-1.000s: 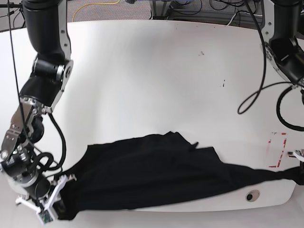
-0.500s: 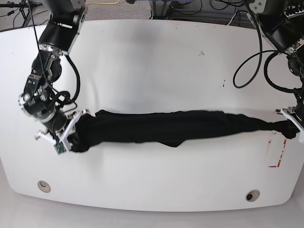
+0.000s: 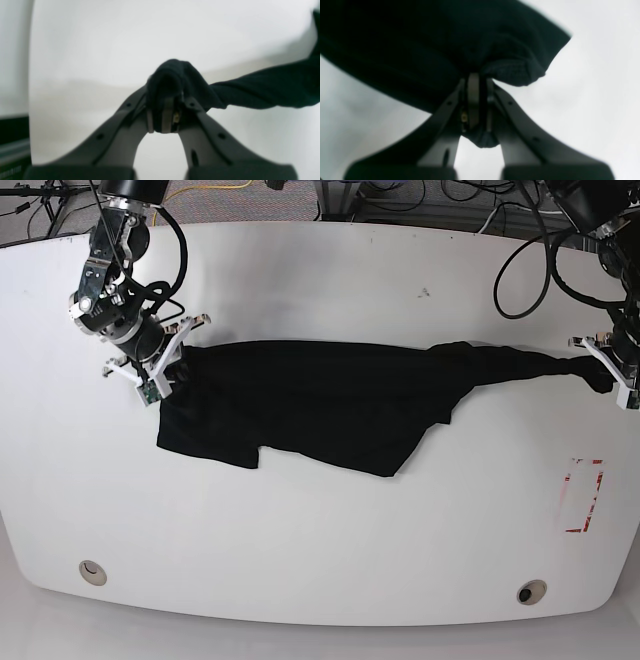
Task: Fold the T-shirt properly
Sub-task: 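Lay the hanging shirt down across the table with both grippers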
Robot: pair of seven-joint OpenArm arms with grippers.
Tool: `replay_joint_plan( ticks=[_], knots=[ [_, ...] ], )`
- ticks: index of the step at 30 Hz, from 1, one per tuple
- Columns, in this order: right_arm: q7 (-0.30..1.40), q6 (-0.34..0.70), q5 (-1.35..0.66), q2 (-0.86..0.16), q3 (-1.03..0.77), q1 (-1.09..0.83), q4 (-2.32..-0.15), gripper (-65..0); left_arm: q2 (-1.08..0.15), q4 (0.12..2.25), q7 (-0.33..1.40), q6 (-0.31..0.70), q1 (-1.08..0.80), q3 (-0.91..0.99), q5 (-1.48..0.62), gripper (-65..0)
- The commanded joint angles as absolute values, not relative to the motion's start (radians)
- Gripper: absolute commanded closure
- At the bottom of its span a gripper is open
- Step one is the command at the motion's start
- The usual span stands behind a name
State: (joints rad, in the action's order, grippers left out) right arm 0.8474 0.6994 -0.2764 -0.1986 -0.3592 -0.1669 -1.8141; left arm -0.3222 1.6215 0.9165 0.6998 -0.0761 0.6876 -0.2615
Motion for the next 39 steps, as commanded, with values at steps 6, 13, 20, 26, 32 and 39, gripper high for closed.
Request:
replay_joint_plan(
  ticks=[6, 13, 20, 26, 32, 39],
  knots=[
    [0.814, 0.697, -0.288, -0.186, -0.366, -0.219, -1.840, 0.0, -0.346, 1.638, 0.892, 0.698, -0.120, 0.693, -0.269, -1.8],
    [0.814, 0.697, -0.288, -0.177, -0.366, -0.260, -1.839, 0.0, -0.348, 1.638, 0.892, 0.698, -0.148, 0.693, -0.268, -1.9],
    [0.814, 0.697, -0.288, -0.177, -0.363, -0.277, -1.840, 0.0, -0.349, 1.638, 0.892, 0.698, -0.150, 0.693, -0.266, -2.4],
    [0.814, 0.697, -0.288, -0.177, -0.364, -0.278, -1.842, 0.0, -0.349, 1.638, 0.892, 0.698, -0.170, 0.690, -0.268, -6.7],
    [0.814, 0.697, -0.288, -0.177, -0.364, -0.278, -1.842, 0.0, -0.349, 1.638, 0.892, 0.698, -0.183, 0.691, -0.269, -28.6],
    [0.814, 0.697, -0.288, -0.177, -0.361, -0.277, -1.842, 0.0, -0.349, 1.643, 0.894, 0.698, -0.186, 0.693, -0.272, -51.2]
  ],
)
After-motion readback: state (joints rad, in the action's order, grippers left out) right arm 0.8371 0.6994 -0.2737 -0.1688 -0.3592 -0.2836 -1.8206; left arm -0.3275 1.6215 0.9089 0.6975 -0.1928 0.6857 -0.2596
